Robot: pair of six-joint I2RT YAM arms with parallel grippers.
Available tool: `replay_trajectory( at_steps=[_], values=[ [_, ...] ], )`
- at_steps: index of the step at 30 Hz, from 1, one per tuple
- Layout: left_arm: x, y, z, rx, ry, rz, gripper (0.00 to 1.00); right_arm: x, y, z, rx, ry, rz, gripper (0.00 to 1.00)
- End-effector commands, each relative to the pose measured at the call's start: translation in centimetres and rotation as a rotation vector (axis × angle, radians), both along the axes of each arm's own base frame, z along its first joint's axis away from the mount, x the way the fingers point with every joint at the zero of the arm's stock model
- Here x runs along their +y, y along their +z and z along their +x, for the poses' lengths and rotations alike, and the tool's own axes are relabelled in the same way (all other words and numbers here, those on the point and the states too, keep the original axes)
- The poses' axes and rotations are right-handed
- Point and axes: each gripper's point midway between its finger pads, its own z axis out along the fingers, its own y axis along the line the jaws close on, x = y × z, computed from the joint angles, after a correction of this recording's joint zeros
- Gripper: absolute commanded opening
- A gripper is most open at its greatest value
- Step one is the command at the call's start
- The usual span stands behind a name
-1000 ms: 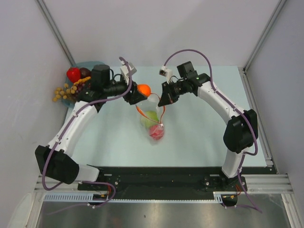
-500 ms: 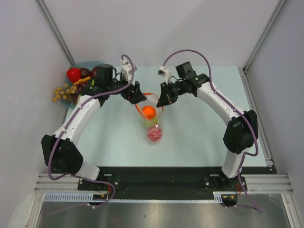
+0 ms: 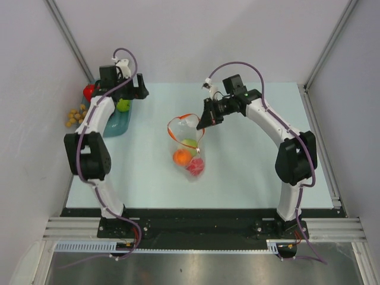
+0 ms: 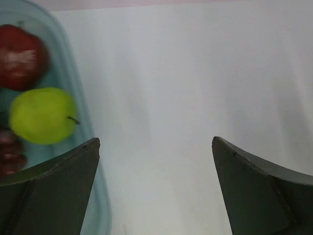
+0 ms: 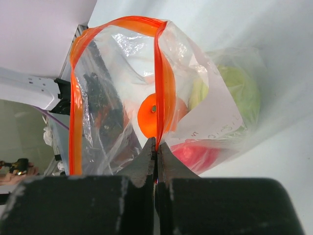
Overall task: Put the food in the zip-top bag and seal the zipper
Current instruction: Place the fake fruit in the zipper food storage bag, then pick up the fake fruit from the bin.
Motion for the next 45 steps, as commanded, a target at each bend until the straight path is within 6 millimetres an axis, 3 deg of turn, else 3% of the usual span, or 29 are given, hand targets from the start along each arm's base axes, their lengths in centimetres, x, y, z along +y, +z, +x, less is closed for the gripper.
replay_trajectory(
  at_steps=[1, 2, 3, 6, 7, 9, 10, 11, 18, 25, 28, 30, 36, 44, 45],
  values=[
    [7.9, -2.6, 4.5, 0.063, 0.273, 0.047, 1.00, 0.5, 2.2, 0.9, -0.043, 0.007, 0.053, 0.00],
    [9.2, -2.0, 5.5, 0.040, 0.302, 0.060, 1.00, 0.5, 2.2, 1.0, -0.047, 0.007, 0.053, 0.00],
    [9.8, -4.1, 6.2, 0.070, 0.313, 0.074, 1.00, 0.5, 2.1, 1.0, -0.047, 0.009, 0.051, 0.00],
    [11.9, -4.4, 7.9, 0.058, 0.365, 0.095, 0.99, 0.5, 2.0, 1.2, -0.052, 0.009, 0.048, 0.00],
    [12.4, -6.1, 8.3, 0.090, 0.384, 0.104, 1.00, 0.6, 2.0, 1.2, -0.053, 0.011, 0.049, 0.00],
    [13.1, -6.0, 9.4, 0.079, 0.425, 0.093, 1.00, 0.5, 1.8, 1.3, -0.053, 0.008, 0.046, 0.00],
    [13.4, -7.8, 9.5, 0.116, 0.428, 0.085, 1.00, 0.5, 1.6, 1.3, -0.050, 0.010, 0.042, 0.00],
    [13.3, -7.5, 10.0, 0.109, 0.432, 0.067, 1.00, 0.5, 1.6, 1.3, -0.053, 0.011, 0.043, 0.00],
    [13.9, -10.9, 10.1, 0.169, 0.460, 0.044, 0.98, 0.5, 1.4, 1.5, -0.063, 0.009, 0.035, 0.00],
    [16.6, -12.1, 9.5, 0.190, 0.491, -0.028, 0.67, 0.6, 1.3, 1.5, -0.057, 0.010, 0.035, 0.00],
    [16.6, -12.4, 9.0, 0.191, 0.459, -0.042, 0.65, 0.6, 1.2, 1.5, -0.056, 0.012, 0.037, 0.00],
    [16.6, -12.5, 8.9, 0.193, 0.443, -0.035, 0.65, 0.7, 1.2, 1.6, -0.055, 0.014, 0.038, 0.00],
    [15.3, -13.7, 7.4, 0.235, 0.316, 0.004, 0.80, 0.7, 1.3, 1.7, -0.062, 0.014, 0.034, 0.00],
    [16.5, -14.7, 6.0, 0.287, 0.316, 0.090, 0.87, 0.6, 1.5, 1.7, -0.075, 0.019, 0.032, 0.00],
    [16.7, -14.8, 5.8, 0.293, 0.316, 0.093, 0.92, 0.6, 1.3, 1.8, -0.073, 0.018, 0.028, 0.00]
  ],
)
